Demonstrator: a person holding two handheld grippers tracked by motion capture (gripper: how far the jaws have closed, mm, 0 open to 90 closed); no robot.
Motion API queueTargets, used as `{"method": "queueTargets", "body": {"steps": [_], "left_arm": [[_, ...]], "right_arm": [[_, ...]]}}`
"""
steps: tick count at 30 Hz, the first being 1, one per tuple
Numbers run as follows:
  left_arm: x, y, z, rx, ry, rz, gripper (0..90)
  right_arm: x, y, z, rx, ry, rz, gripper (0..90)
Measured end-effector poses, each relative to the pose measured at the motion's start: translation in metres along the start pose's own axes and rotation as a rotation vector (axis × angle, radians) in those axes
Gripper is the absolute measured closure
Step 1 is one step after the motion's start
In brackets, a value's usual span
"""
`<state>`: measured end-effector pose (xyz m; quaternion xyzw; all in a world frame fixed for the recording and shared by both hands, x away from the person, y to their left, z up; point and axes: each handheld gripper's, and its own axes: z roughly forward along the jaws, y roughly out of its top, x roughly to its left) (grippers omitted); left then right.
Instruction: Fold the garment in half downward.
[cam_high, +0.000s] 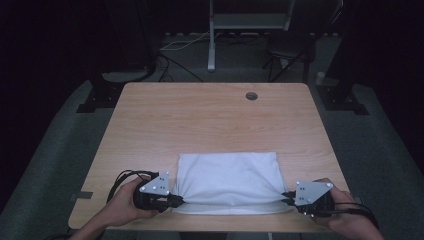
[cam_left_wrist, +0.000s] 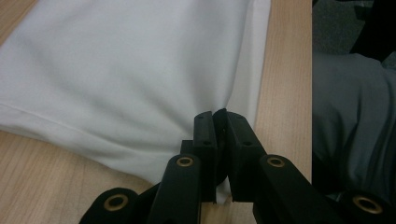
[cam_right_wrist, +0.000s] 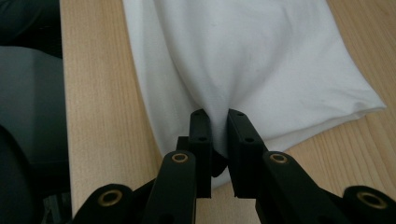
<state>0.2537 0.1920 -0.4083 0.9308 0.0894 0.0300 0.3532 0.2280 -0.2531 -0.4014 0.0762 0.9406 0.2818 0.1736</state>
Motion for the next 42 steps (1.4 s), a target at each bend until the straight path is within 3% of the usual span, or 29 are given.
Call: {"method": "queueTargets", "body": {"steps": [13,19,22,25,27,29,31,33,35,40,42], "left_arm": [[-0.007,-0.001,0.005,0.007,-0.049,0.006,81.8],[-0.006,-0.001,0.002,-0.009,-0.092,-0.016,71.0],[-0.001,0.002,-0.004,-0.066,-0.081,-0.054,62.0],[0.014,0.007,-0.014,-0.135,-0.054,-0.095,53.3],[0.030,0.011,-0.019,-0.182,-0.014,-0.139,48.3],[0.044,0.014,-0.021,-0.210,0.024,-0.187,42.4],[0.063,0.017,-0.020,-0.238,0.050,-0.237,41.5],[0.082,0.019,-0.013,-0.262,0.099,-0.308,41.5],[0.096,0.020,-0.006,-0.259,0.099,-0.346,41.5],[0.114,0.024,0.013,-0.188,0.104,-0.357,41.8],[0.119,0.022,0.019,-0.179,0.090,-0.376,42.0]], "right_arm": [[0.010,-0.006,0.000,0.048,0.035,0.003,81.2],[0.012,-0.008,-0.001,0.084,0.082,0.002,74.9],[0.007,-0.009,-0.010,0.062,0.065,0.015,64.5],[-0.006,-0.010,-0.021,-0.010,0.011,0.066,56.0],[-0.019,-0.010,-0.026,-0.067,-0.056,0.128,51.3],[-0.036,-0.009,-0.025,-0.122,-0.137,0.220,44.6],[-0.056,-0.009,-0.018,-0.194,-0.179,0.346,41.9],[-0.071,-0.007,-0.005,-0.219,-0.184,0.441,41.0],[-0.082,-0.005,0.012,-0.201,-0.167,0.499,41.6],[-0.097,-0.002,0.045,-0.128,-0.106,0.550,48.9],[-0.101,-0.003,0.052,-0.128,-0.094,0.570,53.0]]}}
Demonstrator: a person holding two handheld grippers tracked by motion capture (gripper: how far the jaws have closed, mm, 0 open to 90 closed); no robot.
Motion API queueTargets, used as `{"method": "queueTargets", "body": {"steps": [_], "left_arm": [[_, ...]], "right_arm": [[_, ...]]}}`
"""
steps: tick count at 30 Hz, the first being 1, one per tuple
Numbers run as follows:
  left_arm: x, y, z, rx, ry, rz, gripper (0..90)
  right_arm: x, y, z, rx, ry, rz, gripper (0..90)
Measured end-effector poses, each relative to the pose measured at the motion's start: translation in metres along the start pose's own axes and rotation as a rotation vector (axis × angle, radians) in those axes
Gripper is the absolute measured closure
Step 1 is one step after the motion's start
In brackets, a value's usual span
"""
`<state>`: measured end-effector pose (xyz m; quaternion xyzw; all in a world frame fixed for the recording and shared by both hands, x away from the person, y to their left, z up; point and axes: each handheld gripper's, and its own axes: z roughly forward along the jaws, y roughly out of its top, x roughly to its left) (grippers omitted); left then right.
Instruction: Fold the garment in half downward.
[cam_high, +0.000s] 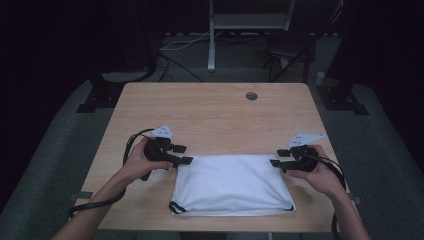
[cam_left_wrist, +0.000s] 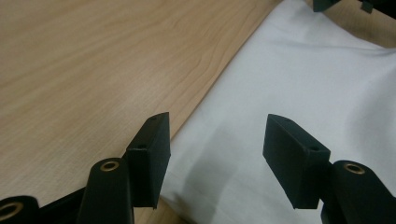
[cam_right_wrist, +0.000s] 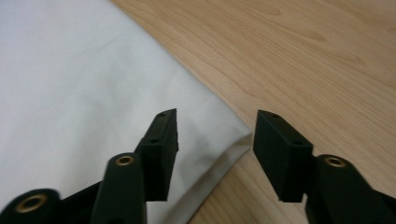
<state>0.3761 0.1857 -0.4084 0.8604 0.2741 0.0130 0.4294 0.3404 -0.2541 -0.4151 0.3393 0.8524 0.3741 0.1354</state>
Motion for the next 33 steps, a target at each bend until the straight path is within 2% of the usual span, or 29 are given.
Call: {"method": "queueTargets", "body": {"steps": [2,4,7,10,14,18,21,26,31,32,33], "left_arm": [[0.005,-0.001,0.002,0.017,-0.009,-0.012,43.5],[0.009,-0.004,0.004,0.029,-0.030,-0.040,46.5],[0.013,-0.008,0.004,0.047,-0.059,-0.050,56.8],[0.014,-0.012,0.005,0.067,-0.078,-0.054,69.3],[0.017,-0.016,0.010,0.097,-0.057,-0.048,83.2],[0.017,-0.015,0.013,0.088,-0.001,-0.038,87.9],[0.017,-0.012,0.014,0.083,0.051,-0.047,88.2],[0.019,-0.007,0.017,0.081,0.123,-0.005,88.4],[0.030,-0.002,0.018,0.085,0.193,0.014,88.4],[0.033,0.000,0.018,0.086,0.215,0.017,88.3],[0.037,0.000,0.017,0.102,0.258,0.033,87.5]], "right_arm": [[-0.003,0.000,0.006,0.017,0.023,0.021,58.1],[-0.006,-0.002,0.010,0.040,0.024,0.032,63.1],[-0.008,-0.004,0.015,0.055,0.036,0.039,71.3],[-0.010,-0.008,0.019,0.038,0.056,0.044,81.5],[-0.012,-0.010,0.019,0.021,0.071,0.072,84.7],[-0.014,-0.011,0.020,0.002,0.056,0.104,85.3],[-0.016,-0.012,0.021,-0.021,0.016,0.137,85.3],[-0.017,-0.009,0.026,-0.040,-0.041,0.141,85.3],[-0.018,0.000,0.034,-0.049,-0.101,0.152,85.8],[-0.018,0.001,0.036,-0.046,-0.104,0.152,85.8],[-0.018,0.004,0.038,-0.045,-0.107,0.151,85.9]]}}
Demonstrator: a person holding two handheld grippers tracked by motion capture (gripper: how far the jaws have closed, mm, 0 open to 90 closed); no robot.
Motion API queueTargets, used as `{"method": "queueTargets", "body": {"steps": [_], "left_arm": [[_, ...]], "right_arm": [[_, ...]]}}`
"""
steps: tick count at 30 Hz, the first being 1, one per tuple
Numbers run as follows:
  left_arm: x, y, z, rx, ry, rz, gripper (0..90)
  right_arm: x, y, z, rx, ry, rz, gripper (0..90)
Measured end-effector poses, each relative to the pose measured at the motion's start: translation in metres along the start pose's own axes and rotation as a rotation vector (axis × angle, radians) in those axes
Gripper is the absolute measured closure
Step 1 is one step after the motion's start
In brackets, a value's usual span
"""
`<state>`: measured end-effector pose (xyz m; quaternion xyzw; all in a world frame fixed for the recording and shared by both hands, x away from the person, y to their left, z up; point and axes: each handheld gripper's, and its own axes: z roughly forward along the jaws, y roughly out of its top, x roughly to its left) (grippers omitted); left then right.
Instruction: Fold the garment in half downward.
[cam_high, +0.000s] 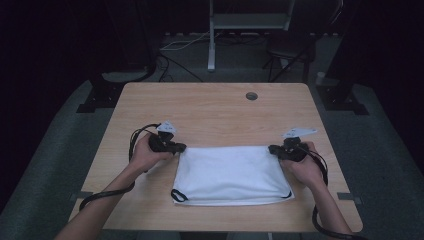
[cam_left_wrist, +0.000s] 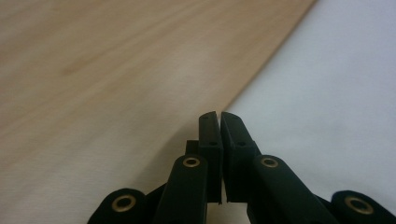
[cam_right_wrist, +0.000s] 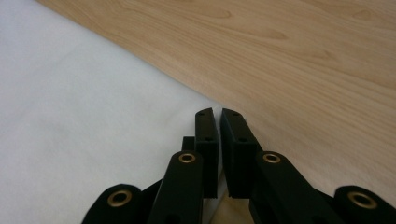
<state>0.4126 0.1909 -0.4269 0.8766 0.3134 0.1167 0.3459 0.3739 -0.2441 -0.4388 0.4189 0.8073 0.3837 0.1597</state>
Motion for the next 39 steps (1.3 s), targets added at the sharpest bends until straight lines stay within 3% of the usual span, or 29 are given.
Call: {"method": "queueTargets", "body": {"steps": [2,5,9,12,15,18,24,27,33,36,37,39], "left_arm": [[0.008,0.000,0.001,-0.022,-0.028,-0.062,86.1],[0.008,0.004,-0.007,-0.073,-0.043,-0.070,81.5],[0.001,0.007,-0.017,-0.104,-0.159,-0.091,65.1],[0.004,0.007,-0.019,-0.123,-0.203,-0.130,57.8],[0.009,0.006,-0.011,-0.116,-0.213,-0.191,50.8],[0.009,0.006,-0.003,-0.102,-0.228,-0.205,50.5],[0.001,0.004,0.004,-0.059,-0.250,-0.166,55.8],[-0.001,0.003,0.006,-0.046,-0.251,-0.156,62.4],[-0.003,0.001,0.009,-0.037,-0.234,-0.152,72.7],[-0.003,0.000,0.009,-0.037,-0.226,-0.156,75.2],[-0.003,0.000,0.009,-0.037,-0.226,-0.156,75.9],[-0.003,-0.001,0.010,-0.045,-0.217,-0.165,77.2]], "right_arm": [[0.002,0.005,0.005,0.005,-0.004,0.008,85.8],[0.003,0.009,0.007,0.008,-0.011,0.003,79.3],[0.001,0.010,-0.006,0.022,-0.012,-0.010,69.6],[-0.006,0.010,-0.022,0.001,-0.030,0.017,62.2],[-0.013,0.010,-0.029,-0.043,-0.034,0.072,57.3],[-0.013,0.005,-0.019,0.006,-0.016,0.090,57.3],[-0.007,-0.005,-0.006,0.005,0.026,0.100,83.4],[-0.004,-0.005,-0.009,0.027,-0.027,0.075,88.4],[-0.004,-0.007,-0.017,0.037,-0.065,0.090,86.1],[-0.005,-0.002,-0.023,-0.002,-0.080,0.091,74.9],[-0.005,-0.002,-0.023,-0.002,-0.080,0.091,74.9],[-0.007,0.002,-0.023,-0.027,-0.089,0.103,64.1]]}}
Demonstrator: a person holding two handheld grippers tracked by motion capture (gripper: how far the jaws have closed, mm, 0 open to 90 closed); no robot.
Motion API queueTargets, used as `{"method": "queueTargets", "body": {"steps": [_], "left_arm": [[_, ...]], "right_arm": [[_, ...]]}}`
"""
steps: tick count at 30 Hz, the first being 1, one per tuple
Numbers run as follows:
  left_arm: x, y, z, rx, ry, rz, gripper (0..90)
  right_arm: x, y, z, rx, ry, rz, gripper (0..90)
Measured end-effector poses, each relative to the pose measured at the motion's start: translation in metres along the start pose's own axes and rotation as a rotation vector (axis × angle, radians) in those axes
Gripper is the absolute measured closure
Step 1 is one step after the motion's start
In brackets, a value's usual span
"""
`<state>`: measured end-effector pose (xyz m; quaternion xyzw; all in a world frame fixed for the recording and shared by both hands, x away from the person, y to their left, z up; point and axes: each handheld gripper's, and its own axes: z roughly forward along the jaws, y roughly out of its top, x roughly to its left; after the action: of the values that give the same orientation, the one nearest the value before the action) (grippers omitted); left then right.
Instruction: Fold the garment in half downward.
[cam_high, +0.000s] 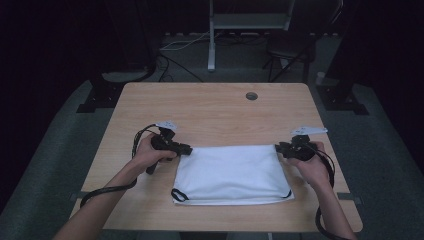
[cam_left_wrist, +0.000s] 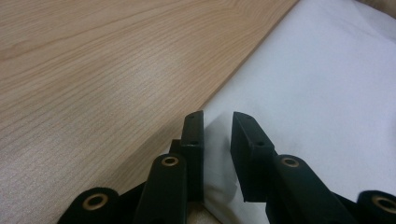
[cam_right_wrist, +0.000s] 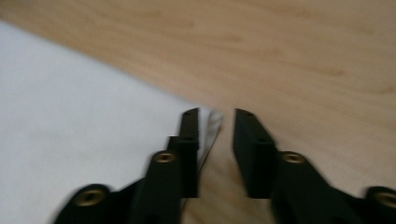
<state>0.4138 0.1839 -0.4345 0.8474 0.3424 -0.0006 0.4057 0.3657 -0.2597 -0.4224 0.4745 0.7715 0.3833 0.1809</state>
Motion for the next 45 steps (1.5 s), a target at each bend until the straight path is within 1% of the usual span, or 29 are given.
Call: {"method": "queueTargets", "body": {"steps": [1,2,3,4,5,7,9,10,11,12,14,15,20,21,22,23,24,25,26,28,29,31,32,33,34,36,39,42,45], "left_arm": [[0.000,0.000,0.000,-0.002,0.001,-0.003,79.8],[0.000,-0.001,0.000,-0.010,0.005,-0.011,80.8],[-0.001,-0.002,0.000,-0.015,0.014,-0.017,82.0],[-0.001,-0.003,0.000,-0.018,0.022,-0.019,83.2],[-0.002,-0.004,0.000,-0.025,0.035,-0.018,85.1],[-0.005,-0.005,0.000,-0.031,0.046,-0.020,88.2],[-0.006,-0.005,0.000,-0.035,0.058,-0.019,89.4],[-0.007,-0.005,0.000,-0.037,0.061,-0.024,89.8],[-0.007,-0.005,-0.001,-0.040,0.061,-0.027,90.0],[-0.007,-0.005,-0.001,-0.046,0.059,-0.035,90.0],[-0.006,-0.005,-0.004,-0.048,0.065,-0.030,90.0],[-0.006,-0.004,-0.007,-0.057,0.075,-0.020,90.0],[-0.007,0.003,-0.013,-0.073,0.096,0.010,90.0],[-0.007,0.003,-0.013,-0.073,0.096,0.010,90.0],[-0.007,0.005,-0.014,-0.078,0.084,0.019,90.0],[-0.007,0.006,-0.014,-0.068,0.059,0.014,90.0],[-0.008,0.006,-0.013,-0.063,0.044,0.004,88.7],[-0.009,0.006,-0.014,-0.063,0.043,0.006,83.1],[-0.009,0.007,-0.015,-0.069,0.043,0.004,75.0],[-0.004,0.009,-0.017,-0.054,0.041,-0.053,57.8],[-0.001,0.009,-0.018,-0.050,0.047,-0.075,50.6],[0.008,0.006,-0.020,-0.060,0.058,-0.127,47.9],[0.010,0.005,-0.020,-0.057,0.066,-0.134,47.1],[0.013,0.004,-0.020,-0.048,0.061,-0.138,47.1],[0.013,0.004,-0.019,-0.041,0.057,-0.138,47.2],[0.014,0.003,-0.016,-0.025,0.048,-0.116,47.6],[0.014,0.003,-0.012,-0.023,0.029,-0.118,49.0],[0.011,0.003,-0.008,-0.009,0.003,-0.103,51.2],[0.009,0.002,-0.004,0.000,-0.007,-0.079,56.0]], "right_arm": [[-0.002,0.003,0.004,-0.012,0.026,0.025,58.3],[-0.003,0.003,0.008,-0.023,0.051,0.040,55.1],[-0.004,0.004,0.012,-0.014,0.050,0.047,54.4],[-0.004,0.003,0.015,0.010,0.043,0.047,54.1],[-0.005,0.002,0.019,0.019,0.049,0.051,55.3],[-0.005,0.000,0.025,0.026,0.087,0.060,60.7],[-0.003,-0.002,0.027,0.013,0.099,0.062,70.0],[-0.003,-0.003,0.028,0.009,0.114,0.069,74.9],[-0.003,-0.003,0.029,0.012,0.129,0.076,78.5],[-0.003,-0.003,0.029,0.015,0.130,0.077,80.1],[-0.003,-0.003,0.028,0.021,0.128,0.079,81.3],[-0.004,-0.002,0.027,0.014,0.133,0.077,82.5],[-0.002,0.002,0.028,0.004,0.137,0.077,83.2],[-0.002,0.002,0.028,0.004,0.137,0.077,83.2],[-0.002,0.004,0.029,0.001,0.134,0.072,83.2],[-0.002,0.006,0.030,0.008,0.130,0.067,83.3],[-0.003,0.006,0.030,0.010,0.123,0.064,83.3],[-0.004,0.007,0.030,0.014,0.119,0.067,83.2],[-0.005,0.007,0.031,0.018,0.116,0.068,83.1],[-0.007,0.005,0.032,0.040,0.111,0.053,78.7],[-0.007,0.005,0.033,0.039,0.113,0.050,76.0],[-0.007,0.005,0.031,0.031,0.104,0.061,71.9],[-0.008,0.005,0.029,0.019,0.106,0.076,70.5],[-0.008,0.005,0.029,0.011,0.110,0.079,69.6],[-0.009,0.005,0.028,0.010,0.108,0.079,68.3],[-0.009,0.005,0.028,0.016,0.108,0.077,66.4],[-0.009,0.004,0.030,0.018,0.115,0.077,64.2],[-0.009,0.004,0.030,0.009,0.122,0.079,62.6],[-0.009,0.004,0.030,0.018,0.129,0.068,62.4]]}}
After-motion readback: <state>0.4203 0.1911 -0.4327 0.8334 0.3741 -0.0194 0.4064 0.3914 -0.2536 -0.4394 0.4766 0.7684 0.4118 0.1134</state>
